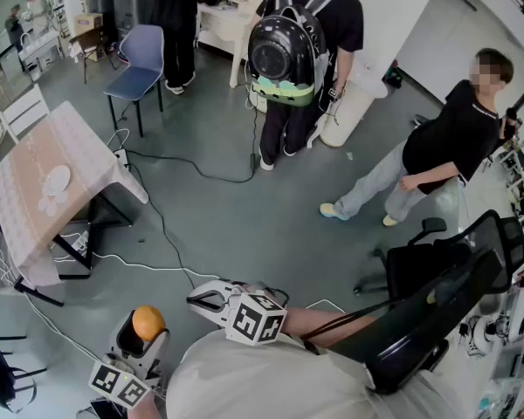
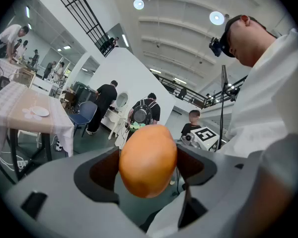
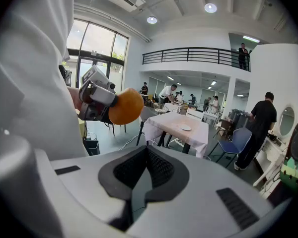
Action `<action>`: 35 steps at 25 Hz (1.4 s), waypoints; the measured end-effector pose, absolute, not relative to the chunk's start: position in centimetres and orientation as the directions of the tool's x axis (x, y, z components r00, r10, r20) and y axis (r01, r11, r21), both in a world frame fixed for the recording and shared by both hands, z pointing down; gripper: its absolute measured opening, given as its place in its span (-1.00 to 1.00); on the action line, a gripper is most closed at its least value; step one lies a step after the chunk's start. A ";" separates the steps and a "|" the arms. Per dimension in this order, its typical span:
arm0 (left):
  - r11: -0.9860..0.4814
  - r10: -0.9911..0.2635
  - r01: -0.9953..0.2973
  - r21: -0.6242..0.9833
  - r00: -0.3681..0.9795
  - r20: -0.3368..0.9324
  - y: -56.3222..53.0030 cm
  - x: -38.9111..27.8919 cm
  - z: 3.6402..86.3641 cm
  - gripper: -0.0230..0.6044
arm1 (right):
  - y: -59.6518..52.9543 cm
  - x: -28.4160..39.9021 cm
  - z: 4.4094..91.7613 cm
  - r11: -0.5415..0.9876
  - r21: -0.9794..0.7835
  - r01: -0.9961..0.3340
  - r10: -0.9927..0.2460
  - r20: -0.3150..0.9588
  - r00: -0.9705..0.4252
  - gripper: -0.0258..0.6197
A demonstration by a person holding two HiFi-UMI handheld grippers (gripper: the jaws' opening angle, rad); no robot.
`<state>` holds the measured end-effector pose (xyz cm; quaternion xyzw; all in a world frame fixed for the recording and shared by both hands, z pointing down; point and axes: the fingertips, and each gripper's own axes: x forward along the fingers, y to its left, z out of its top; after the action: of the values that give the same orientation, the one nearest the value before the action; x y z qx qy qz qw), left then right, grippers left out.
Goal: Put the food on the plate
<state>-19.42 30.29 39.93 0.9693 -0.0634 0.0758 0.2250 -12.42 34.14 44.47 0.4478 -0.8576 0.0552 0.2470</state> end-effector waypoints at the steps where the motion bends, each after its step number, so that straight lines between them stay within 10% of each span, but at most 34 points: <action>1: -0.895 -0.073 -0.138 0.425 0.983 0.167 30.5 -18.6 39.7 0.25 | 34.1 -11.7 44.4 0.581 0.134 -0.803 -0.749 0.475 -0.462 -0.88; 35: -0.879 -0.166 -0.277 0.387 0.940 0.297 28.4 -0.9 40.3 0.25 | 32.8 10.7 45.7 0.541 0.088 -0.836 -0.767 0.458 -0.448 -0.57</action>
<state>-0.95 28.38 40.33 0.9608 -0.1154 0.1284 0.2168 10.69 32.78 45.65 0.4729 -0.8477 0.0752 0.2283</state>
